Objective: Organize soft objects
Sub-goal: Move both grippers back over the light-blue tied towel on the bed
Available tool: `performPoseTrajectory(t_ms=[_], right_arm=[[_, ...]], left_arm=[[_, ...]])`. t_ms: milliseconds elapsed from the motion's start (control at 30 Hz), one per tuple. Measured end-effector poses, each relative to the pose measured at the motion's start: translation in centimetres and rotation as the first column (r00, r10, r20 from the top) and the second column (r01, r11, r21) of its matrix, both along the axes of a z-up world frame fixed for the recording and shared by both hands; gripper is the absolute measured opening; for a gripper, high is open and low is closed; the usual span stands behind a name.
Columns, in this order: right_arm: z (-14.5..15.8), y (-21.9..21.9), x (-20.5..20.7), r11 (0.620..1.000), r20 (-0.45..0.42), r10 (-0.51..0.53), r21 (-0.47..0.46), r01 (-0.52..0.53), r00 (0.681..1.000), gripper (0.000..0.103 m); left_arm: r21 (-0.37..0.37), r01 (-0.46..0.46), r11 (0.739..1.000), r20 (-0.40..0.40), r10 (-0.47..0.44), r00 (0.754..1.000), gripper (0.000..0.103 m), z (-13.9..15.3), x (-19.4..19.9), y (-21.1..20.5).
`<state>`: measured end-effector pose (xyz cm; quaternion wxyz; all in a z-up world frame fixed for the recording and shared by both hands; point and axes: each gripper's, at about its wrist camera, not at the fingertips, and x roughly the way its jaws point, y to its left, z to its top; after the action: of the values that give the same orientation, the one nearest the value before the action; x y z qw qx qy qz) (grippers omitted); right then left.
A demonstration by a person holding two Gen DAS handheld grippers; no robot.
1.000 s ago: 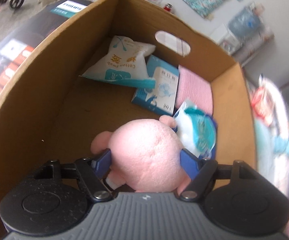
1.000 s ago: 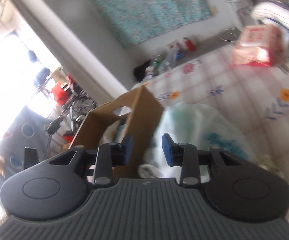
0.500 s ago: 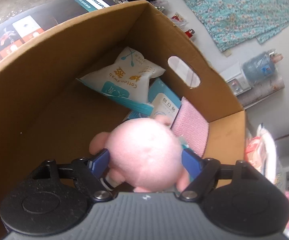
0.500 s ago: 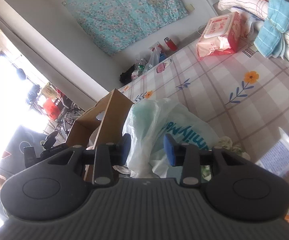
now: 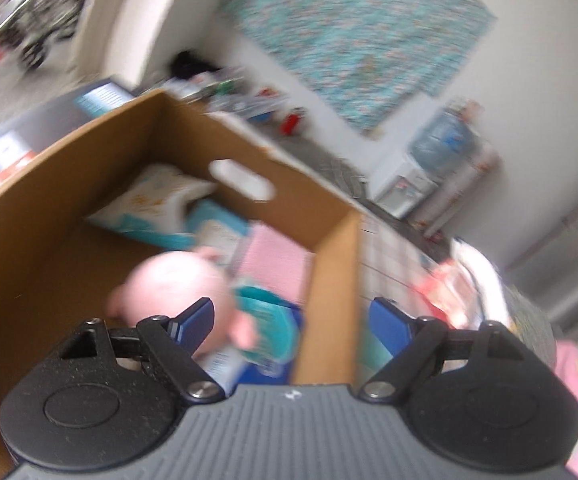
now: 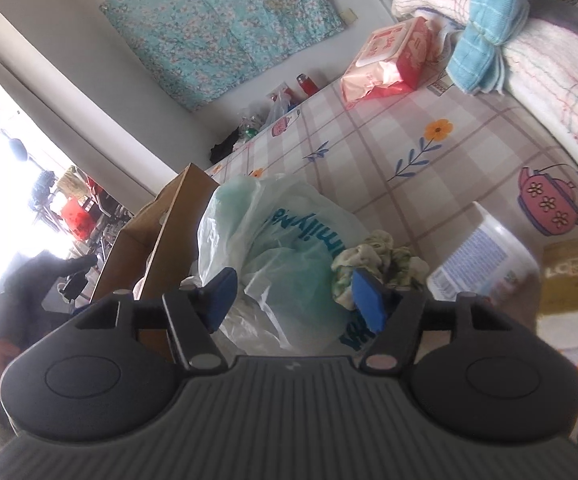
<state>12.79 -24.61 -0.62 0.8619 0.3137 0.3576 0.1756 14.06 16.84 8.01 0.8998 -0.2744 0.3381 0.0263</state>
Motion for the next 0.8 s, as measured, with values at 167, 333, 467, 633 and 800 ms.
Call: performPoseTrajectory(t_ms=[167,333,467,633,800], right_arm=[[0.4,-2.0,-2.2,0.999,0.024,-0.035,-0.020,0.035,0.999,0.069],[0.7,-5.1,-3.9,0.995,0.036,-0.088,-0.039,0.090,0.995,0.070],[1.3,-7.6,-4.6,0.987,0.054,-0.151,-0.053,0.154,0.987,0.071],[3.8,-10.7,-1.6,0.966,0.126,-0.207,-0.130,0.223,0.970,0.072],[5.3,-14.5,6.9,0.922,0.157,-0.266,-0.248,0.299,0.951,0.080]], left_arm=[[0.089,0.161,0.983,0.092,-0.169,0.981,0.087,1.0,-0.9,-7.4],[0.152,0.298,0.942,0.123,-0.318,0.940,0.087,0.3,-1.1,-14.5],[0.197,0.382,0.903,0.136,-0.411,0.901,0.087,-0.9,-0.5,-19.6],[0.244,0.453,0.858,0.131,-0.492,0.861,0.087,-2.8,0.5,-25.3],[0.224,0.493,0.841,0.119,-0.526,0.842,0.087,-4.5,0.9,-27.4]])
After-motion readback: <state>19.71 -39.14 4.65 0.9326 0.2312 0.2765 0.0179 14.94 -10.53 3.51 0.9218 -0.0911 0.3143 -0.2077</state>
